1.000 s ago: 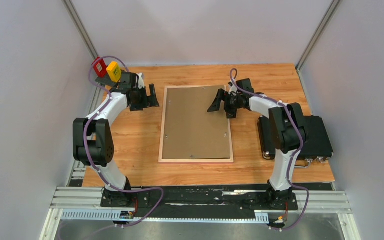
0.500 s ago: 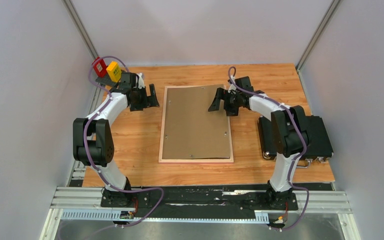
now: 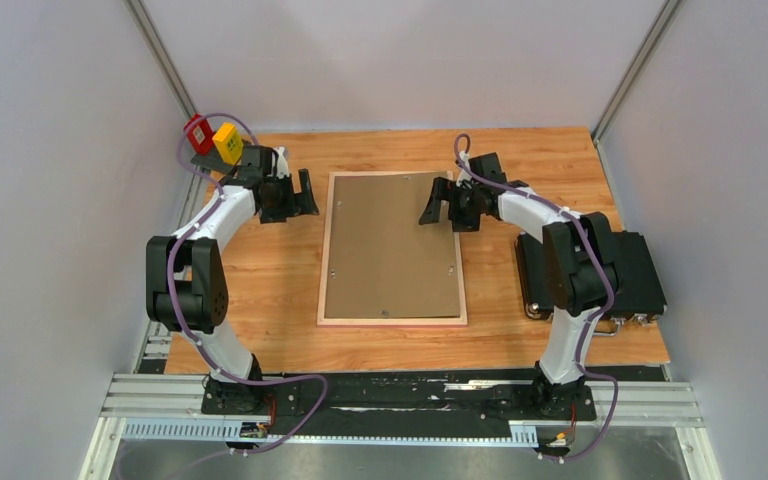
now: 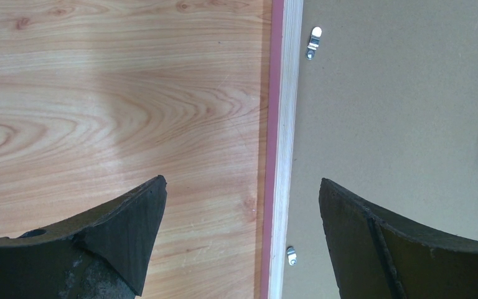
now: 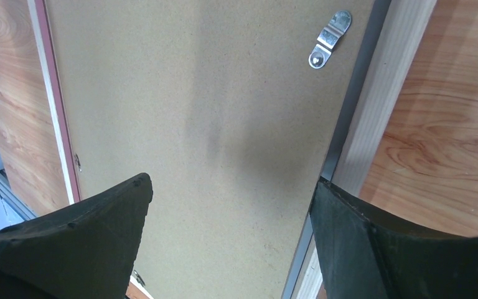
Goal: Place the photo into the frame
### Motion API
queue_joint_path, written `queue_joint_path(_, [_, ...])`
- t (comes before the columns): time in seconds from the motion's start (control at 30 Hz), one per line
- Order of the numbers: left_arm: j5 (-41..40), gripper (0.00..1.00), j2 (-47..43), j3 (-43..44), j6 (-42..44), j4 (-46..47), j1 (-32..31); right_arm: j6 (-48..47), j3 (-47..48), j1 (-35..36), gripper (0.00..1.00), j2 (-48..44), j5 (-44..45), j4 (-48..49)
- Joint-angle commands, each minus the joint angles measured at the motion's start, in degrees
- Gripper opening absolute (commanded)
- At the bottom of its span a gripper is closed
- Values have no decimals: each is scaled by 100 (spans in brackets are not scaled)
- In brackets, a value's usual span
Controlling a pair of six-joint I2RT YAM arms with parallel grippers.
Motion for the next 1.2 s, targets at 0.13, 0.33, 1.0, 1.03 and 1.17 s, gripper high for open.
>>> queue_joint_path(0.13, [-17,99,-366,-42,139,63,45,-229,162,147,92,-428,231,81])
queue_joint_path(0.33, [-29,99,-395,-42,146,61,50,-344,157,200,92,-483,405,33])
queue_joint_path(1.0, [-72,100,-467,-82,163,78,47,-537,61,252,92,-655,713,-31])
queue_joint_path(1.03, [-74,100,-469,-85,167,76,44,-547,53,252,92,-666,725,-33])
queue_joint_path(1.17, [-80,100,-506,-103,181,81,49,-588,30,252,92,-732,838,-31])
